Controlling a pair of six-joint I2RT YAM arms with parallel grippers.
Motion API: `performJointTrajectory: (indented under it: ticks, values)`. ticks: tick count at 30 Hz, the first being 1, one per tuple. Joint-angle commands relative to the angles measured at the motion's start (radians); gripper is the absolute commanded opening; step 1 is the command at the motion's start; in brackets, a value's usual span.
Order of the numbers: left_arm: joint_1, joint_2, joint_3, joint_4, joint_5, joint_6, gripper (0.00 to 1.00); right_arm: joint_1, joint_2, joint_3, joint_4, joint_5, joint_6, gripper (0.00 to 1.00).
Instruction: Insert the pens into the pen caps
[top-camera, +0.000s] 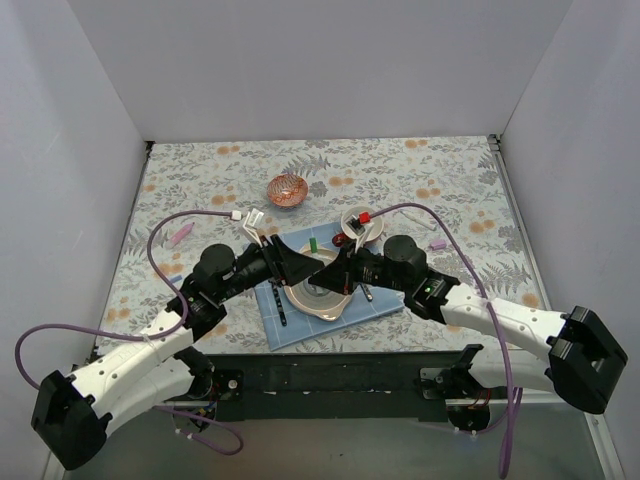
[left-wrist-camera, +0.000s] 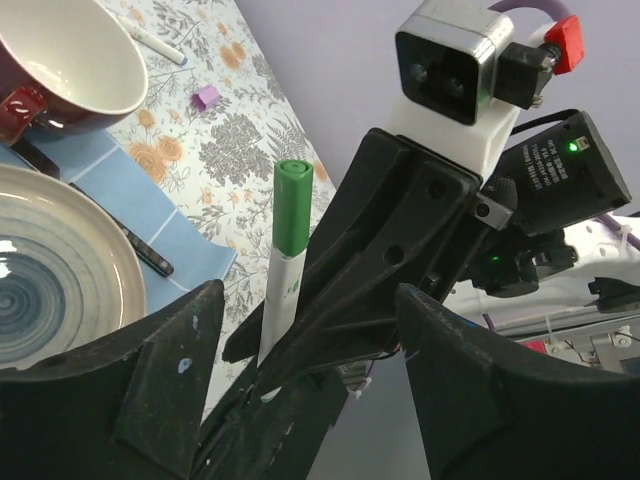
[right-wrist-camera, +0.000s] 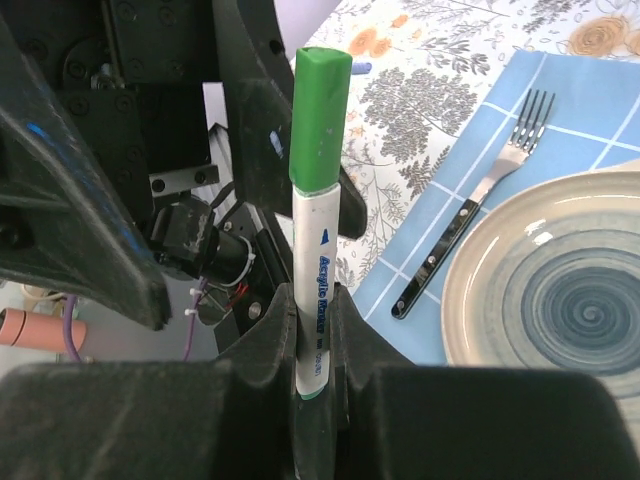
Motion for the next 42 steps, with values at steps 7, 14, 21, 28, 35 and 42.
performJointTrajectory:
  ticks: [7,14,21,28,35,42]
  values:
    - [-0.003,-0.033,0.079,0.014,0.108,0.177,0.72,0.001,-0.105,-0.019,0.125,-0.158,-0.034,0.01]
    - [-0.003,-0.027,0.106,0.085,0.138,0.137,0.69,0.002,-0.151,-0.027,0.11,-0.201,-0.02,0.01]
    - [-0.003,-0.018,0.134,0.117,0.179,0.129,0.72,0.002,-0.164,-0.036,0.088,-0.204,-0.024,0.01]
    - [-0.003,-0.03,0.163,0.096,0.158,0.177,0.67,0.002,-0.157,-0.041,0.105,-0.23,-0.015,0.01]
    - [-0.003,-0.026,0.182,0.077,0.136,0.197,0.55,0.001,-0.154,-0.034,0.098,-0.24,-0.012,0.01]
    - [-0.003,-0.01,0.189,0.062,0.161,0.209,0.49,0.001,-0.159,-0.031,0.096,-0.243,-0.008,0.01]
